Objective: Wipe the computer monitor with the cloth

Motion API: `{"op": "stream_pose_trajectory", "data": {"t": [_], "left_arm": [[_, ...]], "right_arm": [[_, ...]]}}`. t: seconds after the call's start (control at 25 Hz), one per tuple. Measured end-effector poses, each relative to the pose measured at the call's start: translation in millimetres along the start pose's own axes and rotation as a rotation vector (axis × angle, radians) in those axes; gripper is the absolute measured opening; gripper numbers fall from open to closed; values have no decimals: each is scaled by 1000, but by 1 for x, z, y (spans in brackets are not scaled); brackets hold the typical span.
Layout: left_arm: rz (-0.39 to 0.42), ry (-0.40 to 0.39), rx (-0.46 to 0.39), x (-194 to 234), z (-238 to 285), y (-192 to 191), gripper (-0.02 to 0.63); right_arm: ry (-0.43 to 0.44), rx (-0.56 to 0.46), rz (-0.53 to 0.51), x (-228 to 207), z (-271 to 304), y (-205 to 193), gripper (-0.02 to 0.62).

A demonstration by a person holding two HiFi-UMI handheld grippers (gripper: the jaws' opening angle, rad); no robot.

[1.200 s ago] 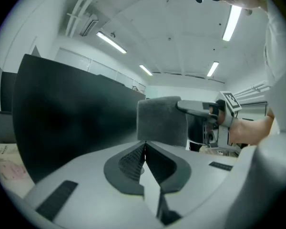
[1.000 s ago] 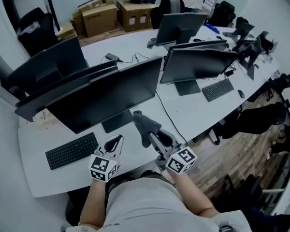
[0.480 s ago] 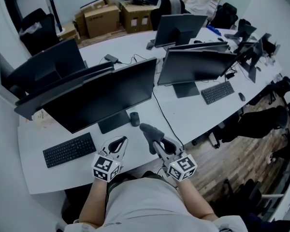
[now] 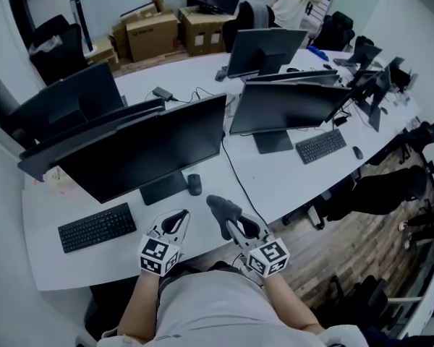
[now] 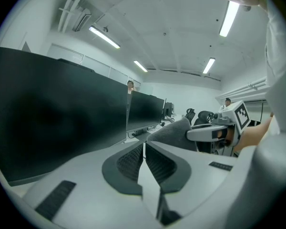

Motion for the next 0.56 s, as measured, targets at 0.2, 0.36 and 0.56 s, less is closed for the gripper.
{"op": "stream_pose_trajectory", "data": {"t": [0.2,0.36,0.56], "left_arm": [[5,-6,3,-5,6,-2,2],[9,-13,9,-9,12,-6,2],[1,-15,13,-12,17,-9,2]], "right_arm": [[-2,-4,-7,-4,-3,3,107],[-10,-2,-2,-10,-8,1,107],[-19,6,11,-16,-12,-3,106]]}}
Point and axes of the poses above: the fingertips, and each gripper's own axes: z forward along the fingers, x to its left, y out of its top, the point moved 8 cm from there along -z, backward along the fingers, and after that the axes turned 11 degrees about -x, right-handed, at the moved point
